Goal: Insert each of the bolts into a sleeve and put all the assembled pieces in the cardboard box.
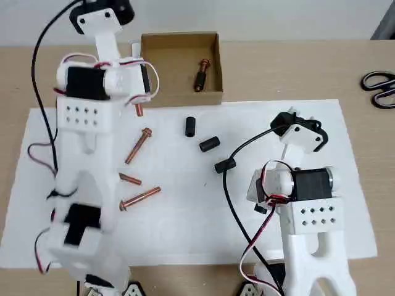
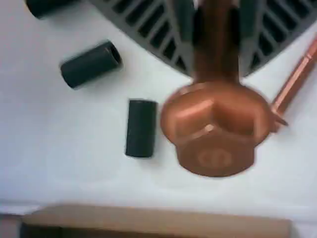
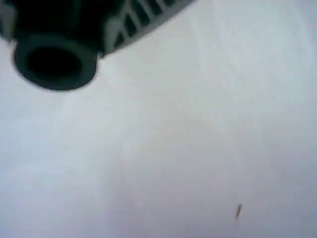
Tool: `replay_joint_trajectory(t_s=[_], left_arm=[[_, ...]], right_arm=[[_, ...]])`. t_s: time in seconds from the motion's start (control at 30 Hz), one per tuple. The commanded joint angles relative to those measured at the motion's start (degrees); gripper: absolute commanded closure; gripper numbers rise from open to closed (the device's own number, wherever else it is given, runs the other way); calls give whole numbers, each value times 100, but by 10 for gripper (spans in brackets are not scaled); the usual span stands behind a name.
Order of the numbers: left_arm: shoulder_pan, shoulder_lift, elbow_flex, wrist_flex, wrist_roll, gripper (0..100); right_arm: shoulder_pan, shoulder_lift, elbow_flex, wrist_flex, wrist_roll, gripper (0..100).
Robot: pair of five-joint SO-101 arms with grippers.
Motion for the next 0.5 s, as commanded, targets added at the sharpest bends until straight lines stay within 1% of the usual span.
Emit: replay_joint_trajectory(t_s=[0.0,0.1,0.17,0.27,0.47], left_arm=[[158,-1196,708,88,9,995],[290,-1925,1358,79,18,995],[404,-2382,1701,79,26,995],[571,-3033,2018,70,53,995],[589,-4185,2607,-158,615,995]], right_arm=[[-13,-127,-229,22,185,996],[-13,-127,-563,13,185,996],[-145,-127,-686,-22,202,996],[-576,-127,-686,-31,246,996],[-1516,-127,-703,-163,237,996]])
